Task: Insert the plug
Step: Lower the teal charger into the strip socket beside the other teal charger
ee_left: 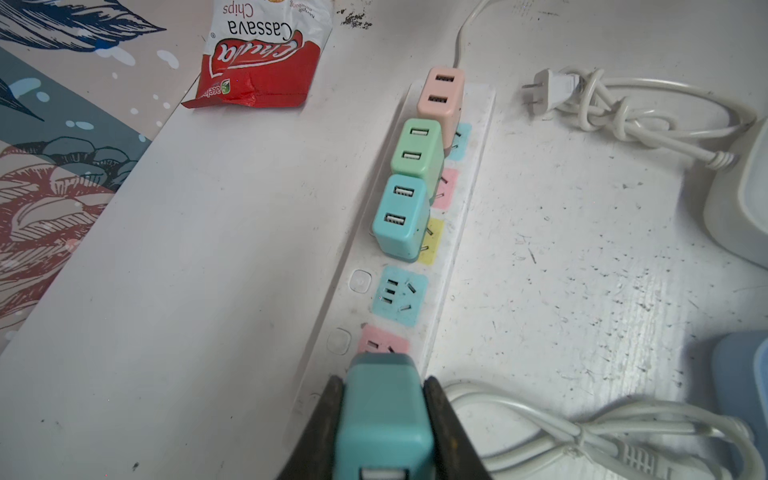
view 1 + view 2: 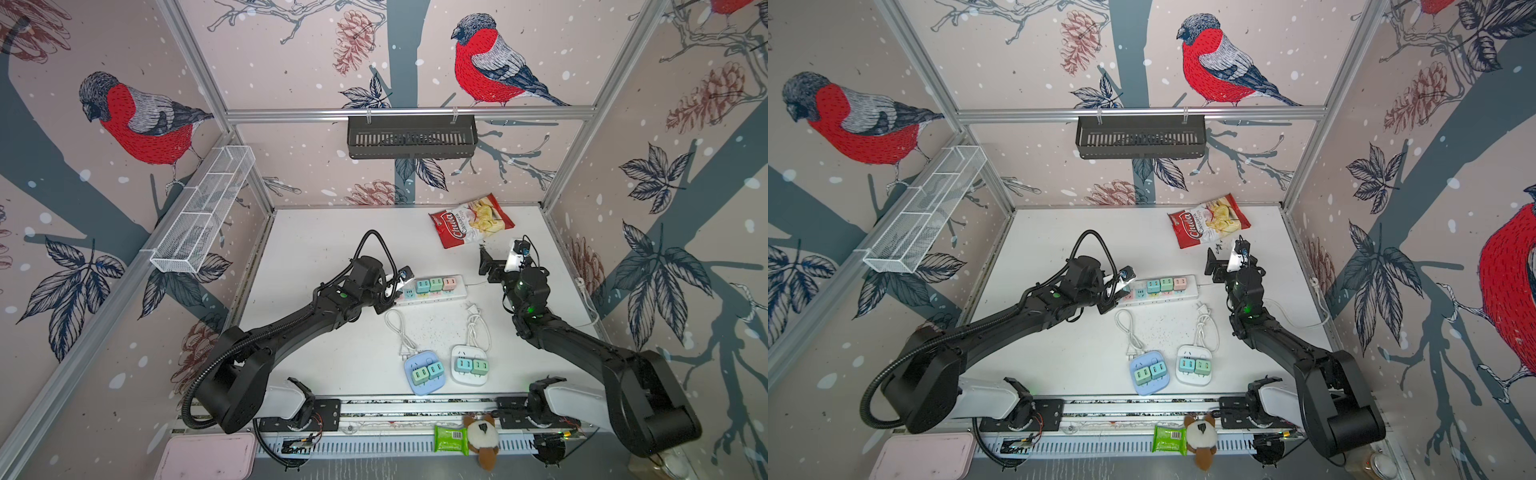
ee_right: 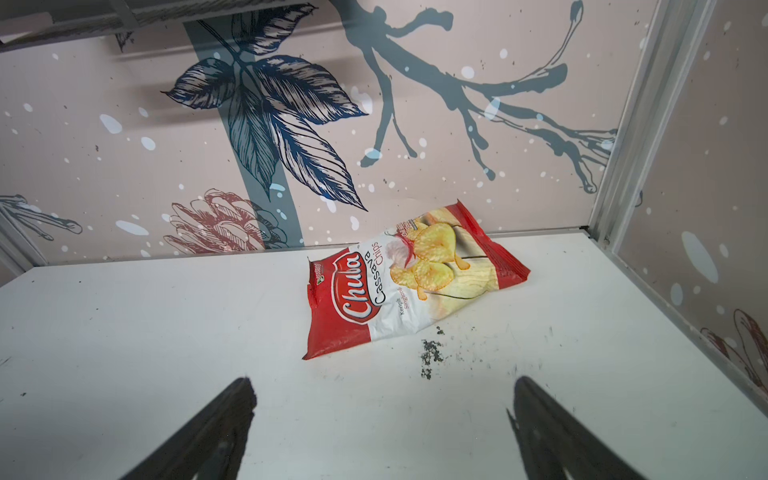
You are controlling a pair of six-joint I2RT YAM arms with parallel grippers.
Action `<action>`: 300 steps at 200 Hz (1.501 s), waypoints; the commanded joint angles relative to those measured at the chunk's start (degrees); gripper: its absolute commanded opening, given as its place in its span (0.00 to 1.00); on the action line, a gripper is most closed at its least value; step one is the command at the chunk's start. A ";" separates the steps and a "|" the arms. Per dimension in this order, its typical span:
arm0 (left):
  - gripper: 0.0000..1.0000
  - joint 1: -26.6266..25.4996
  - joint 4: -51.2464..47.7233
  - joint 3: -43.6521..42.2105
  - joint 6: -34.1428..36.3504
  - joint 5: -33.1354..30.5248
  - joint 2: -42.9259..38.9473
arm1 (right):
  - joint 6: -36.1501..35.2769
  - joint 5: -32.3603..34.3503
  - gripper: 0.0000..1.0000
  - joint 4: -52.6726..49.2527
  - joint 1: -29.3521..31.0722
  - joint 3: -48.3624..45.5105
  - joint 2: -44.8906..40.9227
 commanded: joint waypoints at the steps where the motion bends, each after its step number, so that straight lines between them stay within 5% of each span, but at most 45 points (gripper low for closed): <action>1: 0.00 -0.05 0.30 -0.46 5.50 0.22 -0.19 | 3.81 0.63 0.98 0.59 -1.16 1.12 3.40; 300: 0.00 -1.45 -12.80 19.32 16.39 3.80 21.86 | 7.26 -0.72 0.98 -2.41 -4.39 4.32 7.77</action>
